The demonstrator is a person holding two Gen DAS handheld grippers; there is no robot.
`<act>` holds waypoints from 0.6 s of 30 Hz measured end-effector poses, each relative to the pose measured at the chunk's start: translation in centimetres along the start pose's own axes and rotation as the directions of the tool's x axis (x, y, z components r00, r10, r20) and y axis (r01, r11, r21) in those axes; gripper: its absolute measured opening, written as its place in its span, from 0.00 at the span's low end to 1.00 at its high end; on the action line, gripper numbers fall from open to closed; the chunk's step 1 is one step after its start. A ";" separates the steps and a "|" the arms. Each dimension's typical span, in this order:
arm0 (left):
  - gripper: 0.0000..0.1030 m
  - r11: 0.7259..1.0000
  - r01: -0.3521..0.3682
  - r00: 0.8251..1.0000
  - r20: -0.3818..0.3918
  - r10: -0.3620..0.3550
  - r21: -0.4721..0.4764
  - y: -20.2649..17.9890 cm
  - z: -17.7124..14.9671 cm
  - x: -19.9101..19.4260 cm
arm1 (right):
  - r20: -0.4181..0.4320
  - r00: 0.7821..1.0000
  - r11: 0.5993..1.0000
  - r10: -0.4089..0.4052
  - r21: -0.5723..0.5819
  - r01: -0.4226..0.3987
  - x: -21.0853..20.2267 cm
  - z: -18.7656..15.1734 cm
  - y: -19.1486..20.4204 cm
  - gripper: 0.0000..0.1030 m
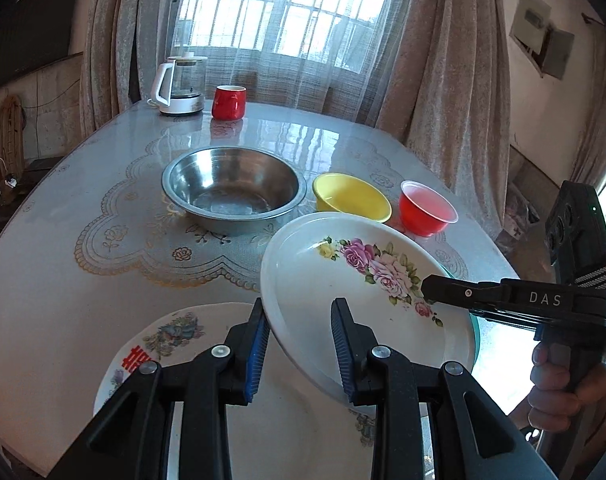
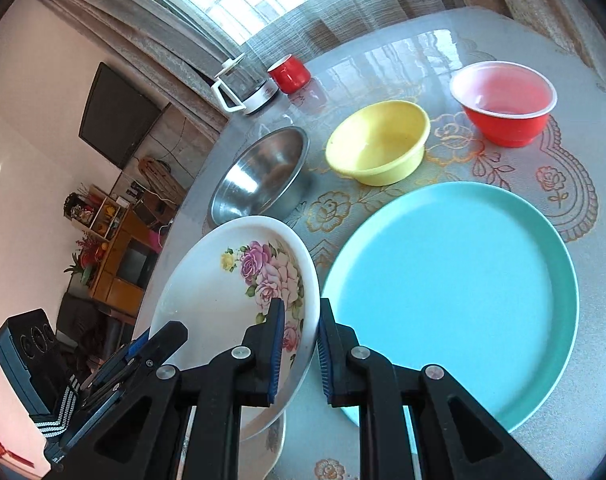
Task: Organize plates and bowls
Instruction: 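Carry the rose plate with the right tool and lower onto the teal plate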
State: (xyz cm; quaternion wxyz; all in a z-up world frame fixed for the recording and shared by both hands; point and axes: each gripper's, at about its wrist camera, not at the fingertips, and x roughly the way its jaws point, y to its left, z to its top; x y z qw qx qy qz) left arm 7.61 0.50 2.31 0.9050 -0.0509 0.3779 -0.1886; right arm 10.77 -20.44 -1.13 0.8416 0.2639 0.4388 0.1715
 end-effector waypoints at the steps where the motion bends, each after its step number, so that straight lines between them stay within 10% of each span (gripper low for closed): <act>1: 0.29 1.000 0.007 1.000 -0.009 -0.007 0.011 -0.7 0.0 0.5 | 0.009 1.000 1.000 -0.012 0.012 0.011 -0.4 0.0 -0.7 0.16; 18: 0.30 0.995 0.052 0.987 -0.157 -0.038 0.089 -7.0 0.1 7.2 | 0.054 0.985 0.975 -0.161 0.161 0.151 -2.1 0.0 -8.7 0.17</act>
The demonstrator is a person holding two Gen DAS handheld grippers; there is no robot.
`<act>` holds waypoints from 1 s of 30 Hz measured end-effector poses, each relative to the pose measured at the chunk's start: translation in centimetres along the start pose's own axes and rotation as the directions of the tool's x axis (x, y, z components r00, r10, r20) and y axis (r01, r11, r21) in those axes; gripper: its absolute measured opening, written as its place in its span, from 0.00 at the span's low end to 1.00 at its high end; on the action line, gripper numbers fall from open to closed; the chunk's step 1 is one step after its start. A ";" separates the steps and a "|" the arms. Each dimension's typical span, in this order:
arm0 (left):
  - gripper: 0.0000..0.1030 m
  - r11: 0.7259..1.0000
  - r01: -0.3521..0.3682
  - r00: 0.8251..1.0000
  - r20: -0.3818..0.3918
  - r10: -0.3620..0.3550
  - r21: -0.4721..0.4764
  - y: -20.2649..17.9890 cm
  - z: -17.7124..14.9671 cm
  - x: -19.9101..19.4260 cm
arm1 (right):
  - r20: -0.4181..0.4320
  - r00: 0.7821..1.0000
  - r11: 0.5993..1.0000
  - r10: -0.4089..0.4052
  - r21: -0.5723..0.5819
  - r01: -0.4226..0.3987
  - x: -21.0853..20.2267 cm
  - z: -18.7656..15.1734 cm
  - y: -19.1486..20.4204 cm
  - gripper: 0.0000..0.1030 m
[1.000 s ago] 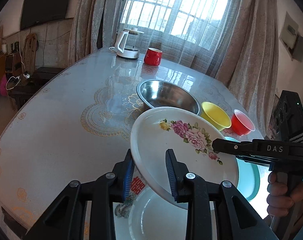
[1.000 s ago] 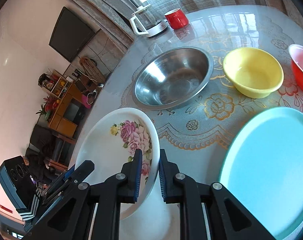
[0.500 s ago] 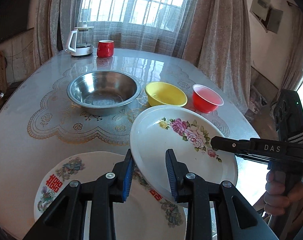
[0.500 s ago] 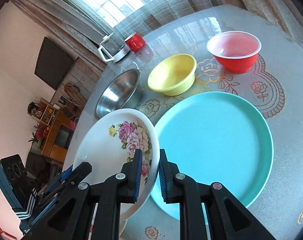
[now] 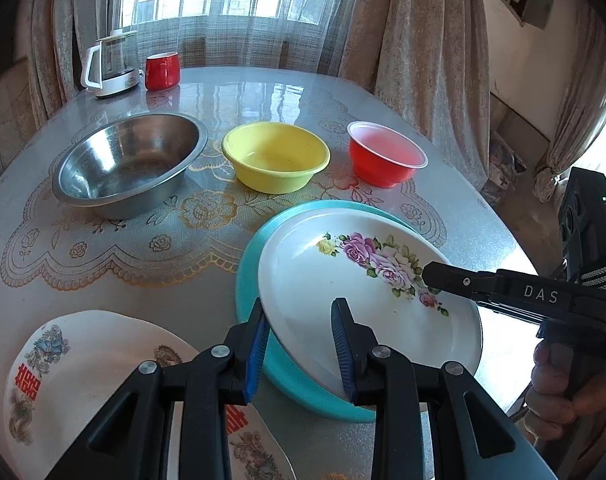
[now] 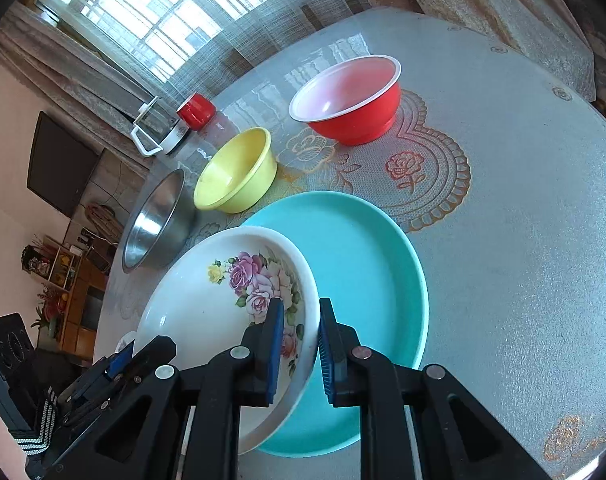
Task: Organize plates and bowls
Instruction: 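Carry the rose plate with the right tool and lower onto the teal plate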
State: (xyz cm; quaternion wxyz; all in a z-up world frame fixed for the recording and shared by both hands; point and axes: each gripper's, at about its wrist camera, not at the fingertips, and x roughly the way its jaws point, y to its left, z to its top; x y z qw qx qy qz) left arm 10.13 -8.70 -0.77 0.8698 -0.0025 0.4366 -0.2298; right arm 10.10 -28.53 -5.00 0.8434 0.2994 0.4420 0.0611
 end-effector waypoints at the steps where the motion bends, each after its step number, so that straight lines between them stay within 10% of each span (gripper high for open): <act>1: 0.30 1.000 0.001 1.000 -0.007 -0.001 0.000 -0.1 0.0 0.3 | 0.001 1.000 1.000 -0.005 0.005 0.005 -0.1 -0.1 -0.3 0.17; 30: 0.31 0.994 -0.102 0.990 -0.091 0.106 0.042 -1.1 -0.4 3.4 | 0.038 0.980 0.966 -0.193 -0.170 0.197 1.0 -1.0 0.7 0.31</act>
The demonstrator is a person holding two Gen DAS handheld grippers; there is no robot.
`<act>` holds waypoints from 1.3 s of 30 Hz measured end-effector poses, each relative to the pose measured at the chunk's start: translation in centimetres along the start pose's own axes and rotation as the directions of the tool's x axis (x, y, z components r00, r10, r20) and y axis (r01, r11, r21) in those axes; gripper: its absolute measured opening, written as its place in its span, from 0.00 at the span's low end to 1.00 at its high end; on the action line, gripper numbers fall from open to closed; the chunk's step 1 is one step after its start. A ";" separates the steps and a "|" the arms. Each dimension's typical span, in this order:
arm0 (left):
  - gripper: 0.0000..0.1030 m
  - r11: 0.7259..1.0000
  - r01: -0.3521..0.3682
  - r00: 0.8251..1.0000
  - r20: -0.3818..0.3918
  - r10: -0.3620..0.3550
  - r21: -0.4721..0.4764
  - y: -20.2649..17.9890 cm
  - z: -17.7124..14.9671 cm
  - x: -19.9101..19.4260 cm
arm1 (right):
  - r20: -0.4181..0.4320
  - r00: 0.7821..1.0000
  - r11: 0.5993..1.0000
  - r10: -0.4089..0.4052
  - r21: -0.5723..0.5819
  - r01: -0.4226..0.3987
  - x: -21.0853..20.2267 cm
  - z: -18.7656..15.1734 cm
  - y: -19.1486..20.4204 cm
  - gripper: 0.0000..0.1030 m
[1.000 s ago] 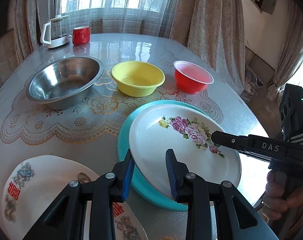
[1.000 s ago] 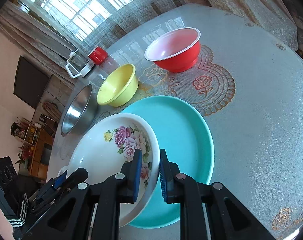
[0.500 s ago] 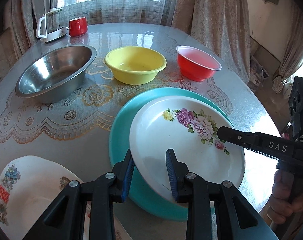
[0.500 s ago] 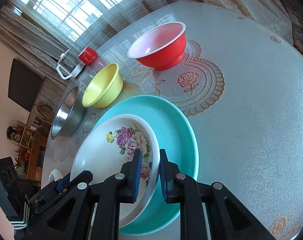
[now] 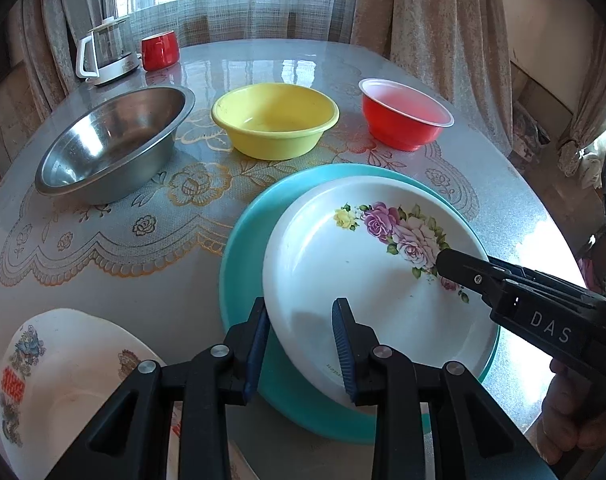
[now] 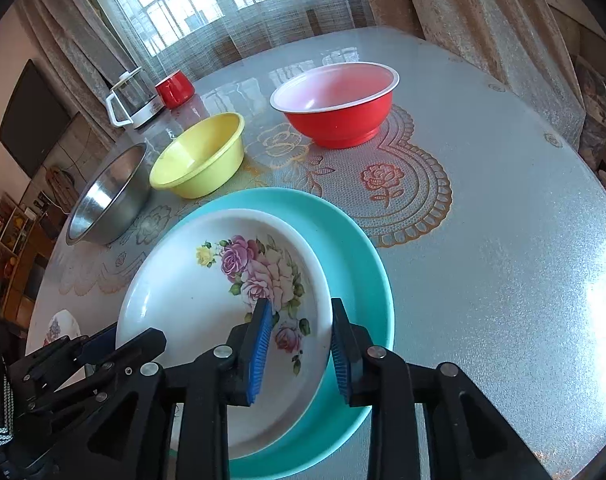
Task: Organize plates and bowls
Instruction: 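Carry the rose plate with the right tool and lower onto the teal plate, then open the right tool and withdraw from the rose plate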
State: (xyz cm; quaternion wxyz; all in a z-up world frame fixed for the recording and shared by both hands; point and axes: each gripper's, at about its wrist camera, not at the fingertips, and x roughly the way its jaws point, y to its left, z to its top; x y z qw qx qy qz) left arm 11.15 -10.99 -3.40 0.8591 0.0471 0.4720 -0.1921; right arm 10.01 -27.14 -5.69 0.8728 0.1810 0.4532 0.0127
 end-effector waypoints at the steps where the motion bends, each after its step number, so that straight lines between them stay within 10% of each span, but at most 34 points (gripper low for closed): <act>1: 0.31 1.000 -0.004 1.000 0.004 0.004 -0.001 0.0 0.0 -0.2 | 0.000 1.000 1.000 0.001 -0.002 -0.001 -0.1 0.0 0.0 0.31; 24: 0.32 0.998 -0.064 0.998 0.031 0.063 0.016 -0.5 -1.5 -1.4 | 0.032 0.998 0.999 -0.050 -0.008 0.050 -0.6 -0.8 -0.3 0.12; 39: 0.41 0.997 -0.077 0.992 0.102 0.080 -0.027 0.9 -2.7 -4.7 | 0.131 0.991 0.999 -0.024 -0.030 0.028 -3.6 -0.5 0.9 0.39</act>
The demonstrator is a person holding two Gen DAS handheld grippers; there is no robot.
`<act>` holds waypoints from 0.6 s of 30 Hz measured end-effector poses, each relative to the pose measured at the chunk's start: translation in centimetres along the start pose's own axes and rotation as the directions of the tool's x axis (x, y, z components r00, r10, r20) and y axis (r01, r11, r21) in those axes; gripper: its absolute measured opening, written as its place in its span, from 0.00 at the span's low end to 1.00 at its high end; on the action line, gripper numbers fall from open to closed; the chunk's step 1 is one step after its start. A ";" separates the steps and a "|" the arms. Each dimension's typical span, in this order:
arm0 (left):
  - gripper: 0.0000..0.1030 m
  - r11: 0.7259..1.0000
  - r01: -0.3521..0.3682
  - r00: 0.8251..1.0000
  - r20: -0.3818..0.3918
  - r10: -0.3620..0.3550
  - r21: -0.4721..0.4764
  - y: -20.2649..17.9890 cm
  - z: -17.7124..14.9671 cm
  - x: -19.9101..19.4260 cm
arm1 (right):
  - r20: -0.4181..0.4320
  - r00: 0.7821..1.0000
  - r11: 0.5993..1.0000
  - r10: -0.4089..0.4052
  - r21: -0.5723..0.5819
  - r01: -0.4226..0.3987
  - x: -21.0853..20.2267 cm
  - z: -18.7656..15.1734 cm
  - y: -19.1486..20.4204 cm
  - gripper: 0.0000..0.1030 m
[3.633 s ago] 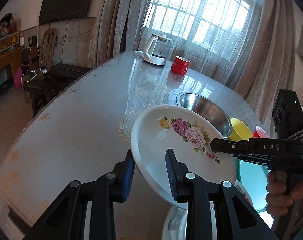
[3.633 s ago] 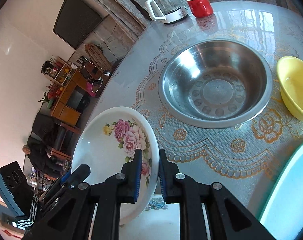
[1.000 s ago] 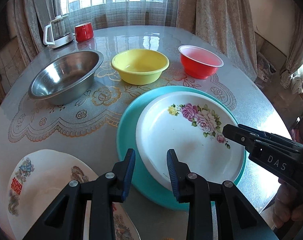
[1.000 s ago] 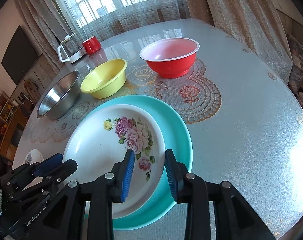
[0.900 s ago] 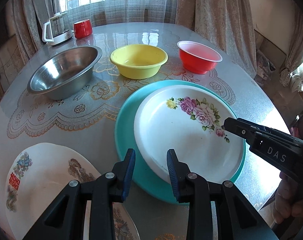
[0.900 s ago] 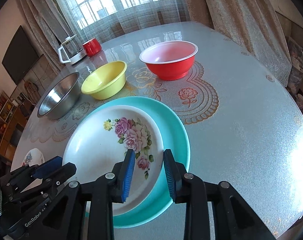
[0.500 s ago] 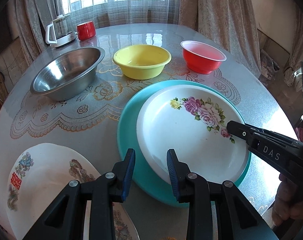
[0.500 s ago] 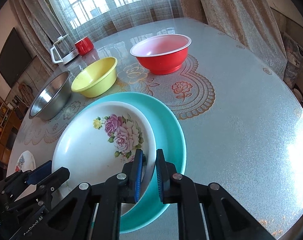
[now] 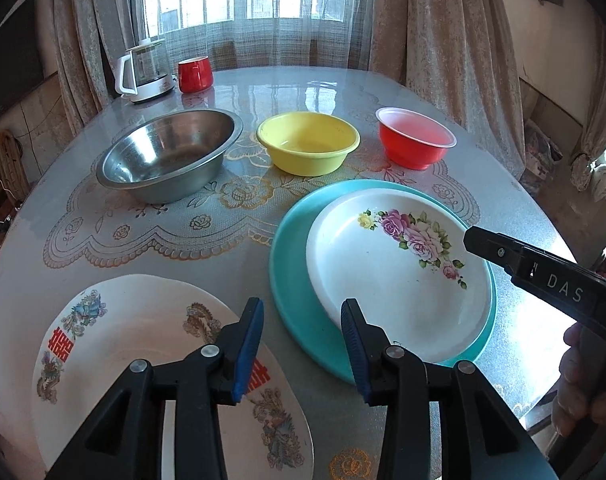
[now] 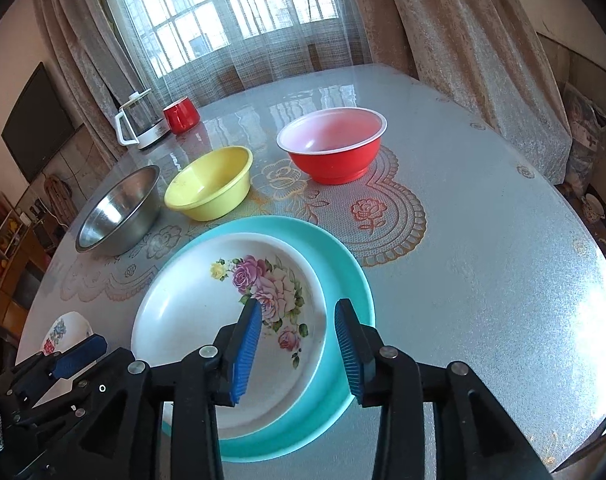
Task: Organize plates and bowls
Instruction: 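Open the right tool and withdraw from the rose plate, then move the right tool to the rim of the large red-character plate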
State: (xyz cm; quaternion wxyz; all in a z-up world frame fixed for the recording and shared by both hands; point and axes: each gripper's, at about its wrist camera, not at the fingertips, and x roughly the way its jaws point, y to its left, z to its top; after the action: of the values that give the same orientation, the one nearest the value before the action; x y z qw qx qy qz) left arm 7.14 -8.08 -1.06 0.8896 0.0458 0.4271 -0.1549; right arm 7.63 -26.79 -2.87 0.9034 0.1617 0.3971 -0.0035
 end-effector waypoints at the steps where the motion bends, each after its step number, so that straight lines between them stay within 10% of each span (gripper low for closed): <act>1: 0.41 1.000 -0.001 1.000 0.005 0.001 -0.003 0.2 0.0 -0.3 | 0.003 1.000 1.000 0.012 -0.001 -0.012 -0.2 0.0 0.1 0.40; 18: 0.48 0.996 0.028 0.997 0.068 -0.022 -0.081 3.8 -1.3 -3.3 | -0.032 0.961 0.961 0.276 -0.006 -0.277 -1.6 -0.6 3.5 0.50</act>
State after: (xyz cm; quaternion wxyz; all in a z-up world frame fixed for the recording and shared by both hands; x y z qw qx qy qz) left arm 5.46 -3.39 0.51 0.9026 -0.0011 0.4037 -0.1499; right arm 6.56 -23.53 -1.13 0.8896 0.2107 0.3847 0.1273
